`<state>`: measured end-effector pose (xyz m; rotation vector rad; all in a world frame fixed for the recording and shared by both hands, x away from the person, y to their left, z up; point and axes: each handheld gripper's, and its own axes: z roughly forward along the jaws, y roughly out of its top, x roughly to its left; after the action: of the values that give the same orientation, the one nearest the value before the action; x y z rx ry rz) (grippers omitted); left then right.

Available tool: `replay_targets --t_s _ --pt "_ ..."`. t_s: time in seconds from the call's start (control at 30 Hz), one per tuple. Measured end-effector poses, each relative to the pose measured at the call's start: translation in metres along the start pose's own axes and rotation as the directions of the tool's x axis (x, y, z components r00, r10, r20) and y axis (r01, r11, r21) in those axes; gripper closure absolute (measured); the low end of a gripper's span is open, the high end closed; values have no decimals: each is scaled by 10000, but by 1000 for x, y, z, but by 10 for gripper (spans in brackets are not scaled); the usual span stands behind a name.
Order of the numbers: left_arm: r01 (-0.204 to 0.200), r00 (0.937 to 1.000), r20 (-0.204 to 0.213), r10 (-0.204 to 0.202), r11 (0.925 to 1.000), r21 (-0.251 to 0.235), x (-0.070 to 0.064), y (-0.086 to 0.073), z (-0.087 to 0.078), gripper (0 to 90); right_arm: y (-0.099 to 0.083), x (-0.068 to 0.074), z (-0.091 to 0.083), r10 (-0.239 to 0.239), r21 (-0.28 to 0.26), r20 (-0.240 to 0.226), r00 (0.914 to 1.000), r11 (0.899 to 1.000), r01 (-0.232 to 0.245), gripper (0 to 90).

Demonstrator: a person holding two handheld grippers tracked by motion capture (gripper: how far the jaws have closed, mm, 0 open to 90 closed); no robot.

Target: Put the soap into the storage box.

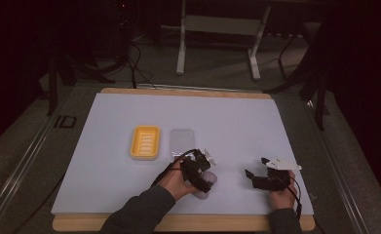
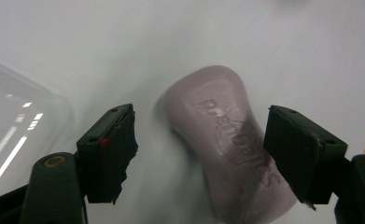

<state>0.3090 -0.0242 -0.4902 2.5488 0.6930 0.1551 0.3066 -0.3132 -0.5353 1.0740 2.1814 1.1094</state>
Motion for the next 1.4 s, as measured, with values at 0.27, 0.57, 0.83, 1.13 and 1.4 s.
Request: replay_targets --t_s 0.27,0.57,0.83,1.13,1.4 --pt "211 9995 213 -218 9991 364 -3 0 13 216 0 0 0 -30 7 8 10000 10000 30 162" --pt "275 9996 59 -280 9969 738 7 -3 12 248 0 0 0 -50 -12 3 10000 10000 50 162" --pt "-342 9991 297 311 9935 1085 16 -1 9 386 0 1 0 -107 10 15 9999 9999 107 162" --pt "-580 9975 495 505 9849 1631 16 11 15 412 0 1 0 -116 22 2 9999 9999 116 162" --pt "-651 9967 600 538 9765 2055 16 12 20 425 0 1 0 -116 24 -16 9999 9999 116 162"
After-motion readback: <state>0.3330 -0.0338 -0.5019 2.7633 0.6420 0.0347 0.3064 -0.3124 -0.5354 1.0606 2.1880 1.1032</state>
